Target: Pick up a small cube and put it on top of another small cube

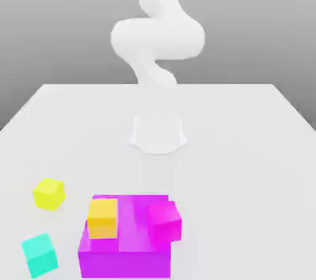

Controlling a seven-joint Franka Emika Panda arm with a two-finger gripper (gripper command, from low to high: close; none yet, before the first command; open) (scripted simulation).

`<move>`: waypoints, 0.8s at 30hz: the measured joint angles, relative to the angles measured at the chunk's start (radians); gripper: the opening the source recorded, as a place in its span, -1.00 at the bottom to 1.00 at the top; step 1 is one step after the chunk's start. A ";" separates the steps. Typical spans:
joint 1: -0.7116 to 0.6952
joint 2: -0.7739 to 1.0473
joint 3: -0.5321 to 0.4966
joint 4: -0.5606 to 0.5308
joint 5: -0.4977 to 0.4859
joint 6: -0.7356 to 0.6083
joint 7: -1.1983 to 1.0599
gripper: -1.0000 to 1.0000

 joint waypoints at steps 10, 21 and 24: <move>-0.116 0.369 -0.036 -0.020 -0.009 0.124 0.179 0.00; -0.231 0.768 -0.101 -0.041 0.023 0.257 0.342 0.00; -0.250 0.878 -0.116 -0.047 0.049 0.294 0.374 0.00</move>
